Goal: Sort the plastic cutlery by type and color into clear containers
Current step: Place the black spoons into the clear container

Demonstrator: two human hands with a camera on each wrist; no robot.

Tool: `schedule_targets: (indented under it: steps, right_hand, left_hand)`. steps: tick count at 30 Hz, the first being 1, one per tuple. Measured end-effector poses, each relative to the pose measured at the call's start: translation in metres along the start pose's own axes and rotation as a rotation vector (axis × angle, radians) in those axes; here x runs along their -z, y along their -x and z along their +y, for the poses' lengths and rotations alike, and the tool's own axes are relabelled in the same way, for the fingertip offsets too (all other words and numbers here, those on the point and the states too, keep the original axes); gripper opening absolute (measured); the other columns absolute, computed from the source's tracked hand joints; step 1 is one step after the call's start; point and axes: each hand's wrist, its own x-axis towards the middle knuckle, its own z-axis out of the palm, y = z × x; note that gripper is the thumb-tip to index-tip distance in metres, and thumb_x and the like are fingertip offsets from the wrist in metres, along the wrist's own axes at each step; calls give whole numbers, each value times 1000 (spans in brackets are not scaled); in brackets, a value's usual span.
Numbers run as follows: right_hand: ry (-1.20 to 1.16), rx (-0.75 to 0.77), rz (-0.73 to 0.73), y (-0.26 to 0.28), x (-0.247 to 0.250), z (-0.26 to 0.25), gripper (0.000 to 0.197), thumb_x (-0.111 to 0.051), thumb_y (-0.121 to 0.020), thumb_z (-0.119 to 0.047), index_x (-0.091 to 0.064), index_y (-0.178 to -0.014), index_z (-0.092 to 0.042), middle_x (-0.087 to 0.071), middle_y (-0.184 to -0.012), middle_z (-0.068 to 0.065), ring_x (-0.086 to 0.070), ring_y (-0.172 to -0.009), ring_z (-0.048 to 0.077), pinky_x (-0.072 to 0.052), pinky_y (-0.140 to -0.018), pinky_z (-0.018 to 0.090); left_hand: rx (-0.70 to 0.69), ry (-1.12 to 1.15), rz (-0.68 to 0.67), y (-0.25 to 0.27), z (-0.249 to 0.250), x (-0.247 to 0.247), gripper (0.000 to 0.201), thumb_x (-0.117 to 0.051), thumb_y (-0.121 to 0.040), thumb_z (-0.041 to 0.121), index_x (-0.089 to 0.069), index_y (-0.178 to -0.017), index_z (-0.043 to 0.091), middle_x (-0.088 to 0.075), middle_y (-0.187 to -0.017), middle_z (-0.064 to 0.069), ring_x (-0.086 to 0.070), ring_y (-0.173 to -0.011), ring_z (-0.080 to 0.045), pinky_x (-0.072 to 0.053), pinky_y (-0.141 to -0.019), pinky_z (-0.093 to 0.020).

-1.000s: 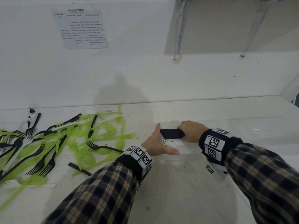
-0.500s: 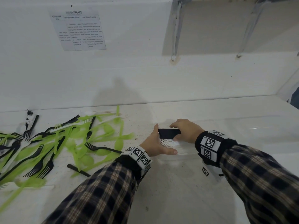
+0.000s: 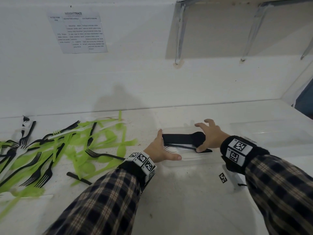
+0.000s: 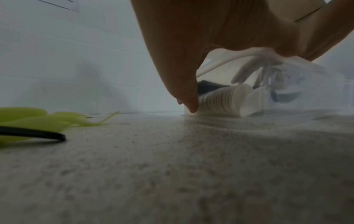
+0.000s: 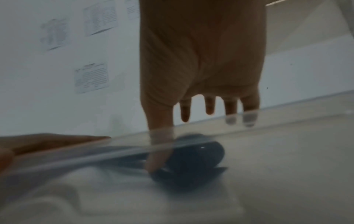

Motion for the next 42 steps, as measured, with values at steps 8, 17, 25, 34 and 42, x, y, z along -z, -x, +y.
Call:
schedule_targets:
  steps: [8, 17, 25, 34, 42]
  right_hand:
    - [2, 150, -19, 5, 3, 3, 33, -82, -67, -23, -52, -80, -27, -37, -83, -8, -44, -84, 16, -32, -60, 12]
    - [5, 212, 59, 3, -4, 10, 35, -72, -78, -9, -60, -111, -13, -40, -103, -1, -43, -92, 14, -33, -78, 19]
    - [-91, 165, 158, -4, -12, 7, 33, -75, -76, -16, -60, -104, -9, -44, -97, 1, -47, -90, 18, -34, -76, 20]
    - [115, 94, -108, 10, 8, -5, 13, -73, -78, -29, -65, -72, -19, -60, -72, -6, -56, -66, 10, -48, -67, 23]
    - [416, 110, -74, 12, -1, -17, 13, -60, -78, -21, -69, -87, -18, -64, -94, 2, -63, -85, 24, -56, -79, 36]
  left_hand:
    - [9, 38, -4, -1, -3, -1, 133, -85, -67, 30, 20, -148, 15, -4, -159, -7, -6, -146, -14, -15, -115, -27]
    - [13, -9, 12, 0, -2, 0, 133, -84, -67, 35, 19, -148, 17, -13, -158, -2, -22, -143, -17, -22, -116, -32]
    - [-11, 24, -4, 4, 2, 1, 128, -81, -71, 27, 20, -147, 12, -25, -154, -1, -29, -137, -13, -24, -106, -20]
    - [-24, 30, -15, 8, 5, 1, 123, -79, -75, 22, 20, -148, 9, -26, -153, 0, -30, -133, -8, -22, -98, -14]
    - [-32, 20, -4, 5, 4, 0, 127, -82, -71, 24, 19, -148, 11, -34, -148, 3, -36, -125, -6, -27, -109, -22]
